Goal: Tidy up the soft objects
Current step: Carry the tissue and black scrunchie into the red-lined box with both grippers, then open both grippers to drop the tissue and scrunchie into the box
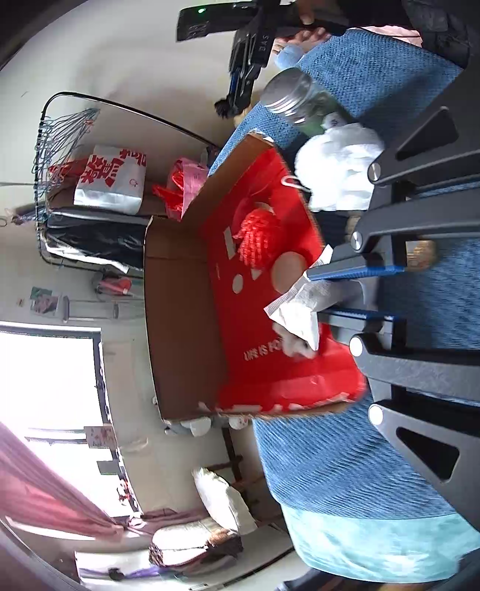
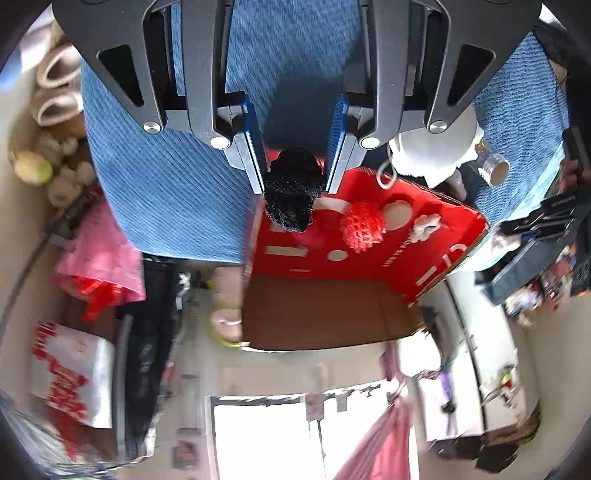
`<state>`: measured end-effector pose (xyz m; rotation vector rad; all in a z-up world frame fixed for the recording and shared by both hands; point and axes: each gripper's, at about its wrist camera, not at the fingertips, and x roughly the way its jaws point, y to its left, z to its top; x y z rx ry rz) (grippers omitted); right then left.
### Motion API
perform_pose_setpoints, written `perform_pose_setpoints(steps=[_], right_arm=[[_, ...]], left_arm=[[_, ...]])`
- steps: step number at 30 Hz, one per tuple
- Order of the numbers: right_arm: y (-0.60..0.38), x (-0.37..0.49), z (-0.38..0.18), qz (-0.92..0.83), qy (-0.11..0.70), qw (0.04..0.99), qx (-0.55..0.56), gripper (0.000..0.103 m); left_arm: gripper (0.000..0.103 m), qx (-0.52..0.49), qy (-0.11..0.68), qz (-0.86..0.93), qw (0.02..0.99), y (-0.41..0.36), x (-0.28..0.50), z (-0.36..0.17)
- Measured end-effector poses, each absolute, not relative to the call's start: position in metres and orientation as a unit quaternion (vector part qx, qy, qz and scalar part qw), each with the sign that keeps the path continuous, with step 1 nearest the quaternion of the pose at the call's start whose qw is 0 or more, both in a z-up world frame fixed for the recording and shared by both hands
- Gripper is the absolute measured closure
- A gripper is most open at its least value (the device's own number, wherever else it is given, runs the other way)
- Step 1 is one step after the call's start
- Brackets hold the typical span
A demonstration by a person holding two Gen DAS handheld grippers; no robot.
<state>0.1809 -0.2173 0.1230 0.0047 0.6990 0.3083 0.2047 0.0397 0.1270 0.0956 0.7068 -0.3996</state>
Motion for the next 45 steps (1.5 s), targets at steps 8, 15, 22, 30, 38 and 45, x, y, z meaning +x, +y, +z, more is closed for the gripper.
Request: perform_pose_setpoints(steps=[8,15,22,30,38,45], right_arm=[[-0.193,0.253,0.114,0.223,0.404,0.887,-0.023,0.073],[-0.166,0.303,0.094,0.269,0.471,0.839,-0.047,0.073],[-0.136,0.320,0.066,0.270,0.525,0.799,-0.115,0.073],[-0.122,0.324,0.050,0.265,0.549,0.778,-0.152,0.073],[-0.121,0.325,0.046,0.263,0.552,0.775,-0.159,0.072],[-0.120,0.328,0.044,0.263,0.556,0.773,-0.155,0.072]], left_arm=[[0.088,0.053,0.382,-0.226,0.895,0.014,0.269,0.118],[0.088,0.058,0.427,-0.237,0.871,-0.008,0.325,0.098],[0.088,0.054,0.468,-0.234,0.851,-0.023,0.363,0.071],[0.088,0.052,0.495,-0.223,0.838,-0.028,0.383,0.050],[0.086,0.058,0.505,-0.222,0.832,-0.028,0.386,0.044],[0.080,0.060,0.504,-0.221,0.833,-0.029,0.387,0.043]])
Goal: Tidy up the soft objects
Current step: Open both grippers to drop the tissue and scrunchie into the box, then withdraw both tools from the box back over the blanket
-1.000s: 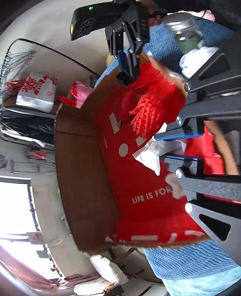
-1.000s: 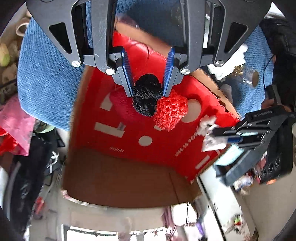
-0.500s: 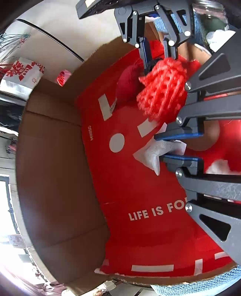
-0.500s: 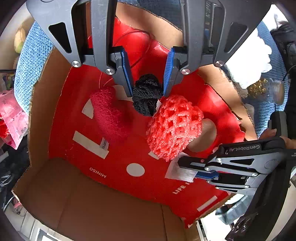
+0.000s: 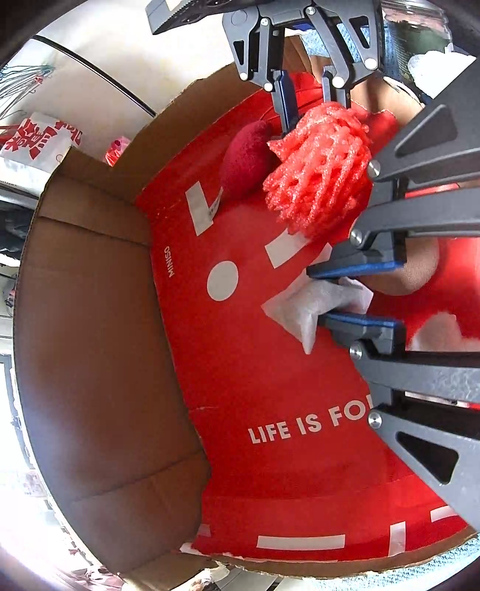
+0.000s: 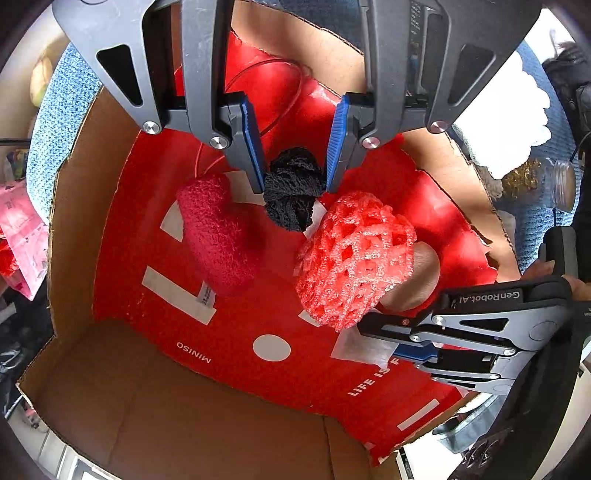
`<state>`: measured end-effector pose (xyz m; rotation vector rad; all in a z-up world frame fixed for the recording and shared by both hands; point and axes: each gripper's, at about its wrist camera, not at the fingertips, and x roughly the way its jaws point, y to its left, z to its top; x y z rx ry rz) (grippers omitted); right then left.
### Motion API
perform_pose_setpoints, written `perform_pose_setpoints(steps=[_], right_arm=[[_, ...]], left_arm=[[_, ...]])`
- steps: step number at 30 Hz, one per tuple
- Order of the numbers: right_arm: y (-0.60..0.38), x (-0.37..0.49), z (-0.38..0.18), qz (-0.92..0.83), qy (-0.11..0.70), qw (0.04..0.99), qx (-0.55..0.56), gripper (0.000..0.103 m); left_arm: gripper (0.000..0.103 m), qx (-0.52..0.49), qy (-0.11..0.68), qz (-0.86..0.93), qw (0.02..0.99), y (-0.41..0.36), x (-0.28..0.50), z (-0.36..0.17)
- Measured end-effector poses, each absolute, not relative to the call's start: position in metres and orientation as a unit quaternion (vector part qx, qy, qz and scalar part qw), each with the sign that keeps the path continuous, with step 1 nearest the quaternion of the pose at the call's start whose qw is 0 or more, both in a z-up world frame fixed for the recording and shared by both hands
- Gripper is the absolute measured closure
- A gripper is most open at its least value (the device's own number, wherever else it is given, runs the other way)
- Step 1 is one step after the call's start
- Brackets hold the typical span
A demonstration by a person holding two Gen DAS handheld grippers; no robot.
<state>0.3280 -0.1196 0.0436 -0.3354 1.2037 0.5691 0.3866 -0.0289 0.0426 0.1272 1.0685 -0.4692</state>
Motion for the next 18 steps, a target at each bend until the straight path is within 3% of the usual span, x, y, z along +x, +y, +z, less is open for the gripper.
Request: perform_pose_setpoints(steps=[4,10,12,14,18], right_arm=[[-0.1204,0.3283,0.0441,0.263,0.557,0.772,-0.156,0.072],[-0.1212,0.3303,0.0424,0.262,0.559,0.771,-0.155,0.071],[-0.1204,0.3308,0.0420,0.260,0.559,0.772,-0.155,0.068],[-0.1194,0.3302,0.0420,0.257,0.557,0.774,-0.158,0.054],[-0.1180,0.3295,0.0449,0.257,0.554,0.776,-0.160,0.054]], left_arm=[[0.064,0.064,0.504,-0.216,0.834,-0.0267,0.3849,0.0432],[0.056,0.060,0.503,-0.215,0.835,-0.0265,0.3846,0.0437],[0.050,0.060,0.501,-0.215,0.836,-0.0271,0.3839,0.0449],[0.046,0.062,0.496,-0.214,0.839,-0.0275,0.3823,0.0471],[0.043,0.058,0.493,-0.214,0.841,-0.0250,0.3797,0.0513]])
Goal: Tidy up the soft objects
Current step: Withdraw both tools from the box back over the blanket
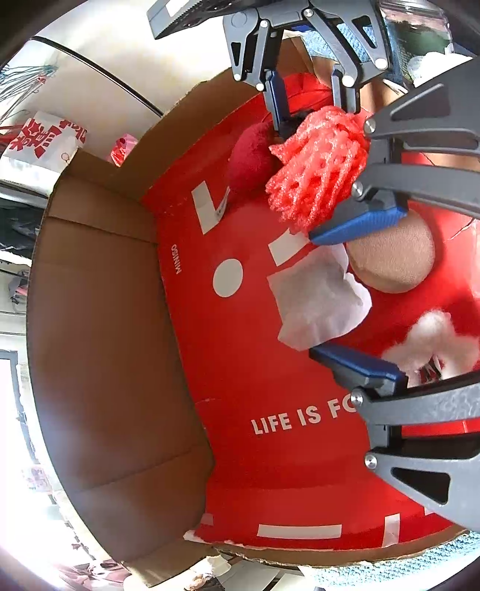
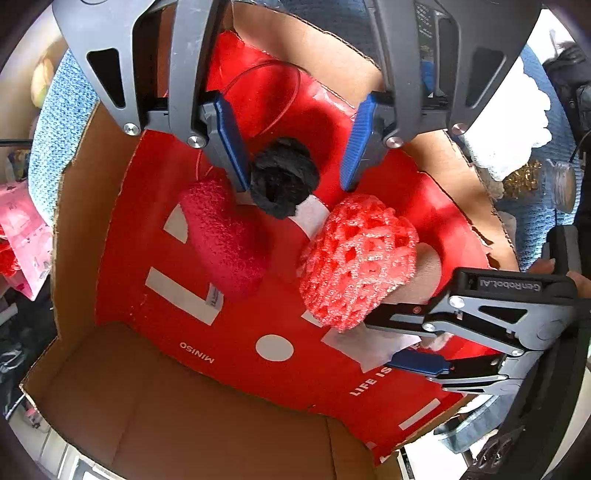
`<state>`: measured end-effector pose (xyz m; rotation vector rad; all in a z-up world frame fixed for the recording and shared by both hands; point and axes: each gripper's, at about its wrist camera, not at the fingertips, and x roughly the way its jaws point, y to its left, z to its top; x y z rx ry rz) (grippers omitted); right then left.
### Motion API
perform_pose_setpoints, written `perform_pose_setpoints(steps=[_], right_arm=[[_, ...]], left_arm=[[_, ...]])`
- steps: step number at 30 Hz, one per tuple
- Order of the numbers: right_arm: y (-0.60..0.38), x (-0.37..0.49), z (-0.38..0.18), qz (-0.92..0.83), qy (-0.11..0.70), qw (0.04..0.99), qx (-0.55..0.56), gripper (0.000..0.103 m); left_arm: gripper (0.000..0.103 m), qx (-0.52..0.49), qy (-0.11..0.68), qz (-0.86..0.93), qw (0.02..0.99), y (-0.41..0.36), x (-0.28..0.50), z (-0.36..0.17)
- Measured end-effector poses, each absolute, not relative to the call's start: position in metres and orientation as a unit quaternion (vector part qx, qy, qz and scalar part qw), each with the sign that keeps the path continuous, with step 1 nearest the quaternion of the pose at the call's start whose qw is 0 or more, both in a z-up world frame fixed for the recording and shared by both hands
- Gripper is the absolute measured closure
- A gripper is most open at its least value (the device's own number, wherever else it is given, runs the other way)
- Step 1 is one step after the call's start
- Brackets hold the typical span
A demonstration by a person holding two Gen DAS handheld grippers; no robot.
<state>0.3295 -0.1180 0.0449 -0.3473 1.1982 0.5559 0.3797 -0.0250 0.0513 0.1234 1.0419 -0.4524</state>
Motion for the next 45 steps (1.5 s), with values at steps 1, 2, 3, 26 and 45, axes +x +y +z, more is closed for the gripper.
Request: perform_pose_setpoints(steps=[1,2,3,26,45], right_arm=[[-0.118,0.329,0.046,0.257,0.553,0.777,-0.160,0.054],[-0.118,0.329,0.047,0.258,0.552,0.777,-0.158,0.054],[-0.118,0.329,0.049,0.256,0.552,0.778,-0.156,0.054],[-0.187,0.271,0.133,0.205,0.468,0.858,-0.048,0.033],[-0.245,0.138,0.135,0.157,0.400,0.903,0.011,0.026]], left_arm=[[0.041,0.058,0.492,-0.213,0.842,-0.024,0.379,0.052],[0.039,0.058,0.490,-0.211,0.844,-0.023,0.378,0.054],[0.037,0.057,0.488,-0.210,0.845,-0.022,0.376,0.056],[0.011,0.023,0.397,-0.164,0.903,0.027,0.288,0.131],[0.001,0.018,0.304,-0.117,0.945,0.060,0.157,0.146]])
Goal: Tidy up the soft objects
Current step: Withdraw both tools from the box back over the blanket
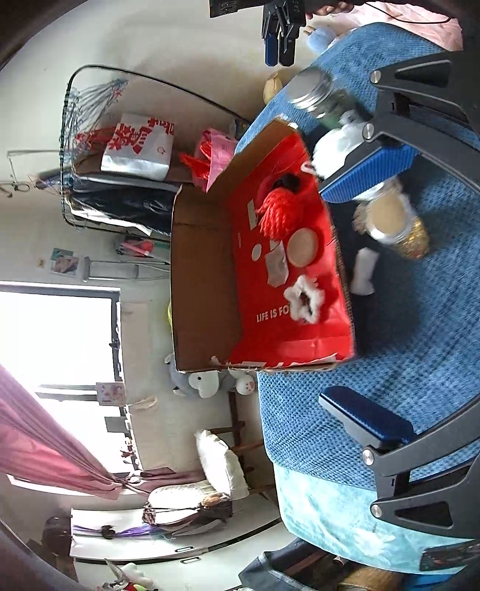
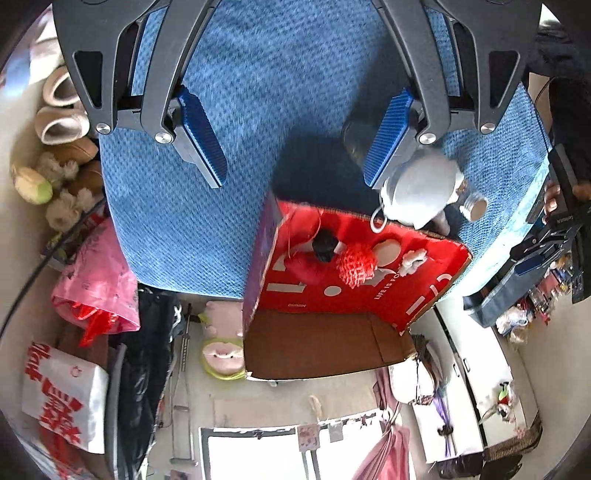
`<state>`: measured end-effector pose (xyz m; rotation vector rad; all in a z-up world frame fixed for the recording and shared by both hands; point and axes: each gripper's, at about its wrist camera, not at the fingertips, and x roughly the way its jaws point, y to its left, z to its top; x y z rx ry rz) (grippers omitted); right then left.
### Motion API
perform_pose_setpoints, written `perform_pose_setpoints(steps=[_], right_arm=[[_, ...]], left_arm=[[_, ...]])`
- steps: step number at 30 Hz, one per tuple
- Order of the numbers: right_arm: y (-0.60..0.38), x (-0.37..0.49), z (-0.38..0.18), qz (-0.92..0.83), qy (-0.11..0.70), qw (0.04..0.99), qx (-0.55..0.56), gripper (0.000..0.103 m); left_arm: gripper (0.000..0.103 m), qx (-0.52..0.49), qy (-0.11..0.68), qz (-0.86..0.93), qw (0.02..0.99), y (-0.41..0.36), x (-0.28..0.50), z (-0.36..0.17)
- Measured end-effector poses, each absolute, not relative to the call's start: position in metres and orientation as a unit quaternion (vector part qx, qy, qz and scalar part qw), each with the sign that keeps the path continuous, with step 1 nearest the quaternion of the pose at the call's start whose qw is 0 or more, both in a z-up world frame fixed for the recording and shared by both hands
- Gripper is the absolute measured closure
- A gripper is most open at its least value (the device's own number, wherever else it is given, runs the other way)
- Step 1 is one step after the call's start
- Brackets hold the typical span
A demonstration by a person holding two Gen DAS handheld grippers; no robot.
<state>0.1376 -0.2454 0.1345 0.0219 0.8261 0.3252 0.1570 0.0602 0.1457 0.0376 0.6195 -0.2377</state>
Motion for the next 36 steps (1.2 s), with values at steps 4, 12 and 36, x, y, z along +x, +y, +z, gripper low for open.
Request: perform_pose_setpoints(steps=[4,12,36], right_arm=[[-0.247,0.107,0.124,0.154,0.385,0.909,0.030,0.025],[-0.230,0.063,0.098,0.144,0.364,0.919,0.048,0.022],[-0.146,0.026,0.041,0.103,0.349,0.931,0.024,0.022]], left_arm=[[0.000,0.028,0.289,-0.117,0.950,0.051,0.128,0.140],[0.000,0.026,0.268,-0.133,0.954,0.032,0.076,0.124],[0.000,-0.008,0.307,-0.095,0.947,0.016,0.045,0.055]])
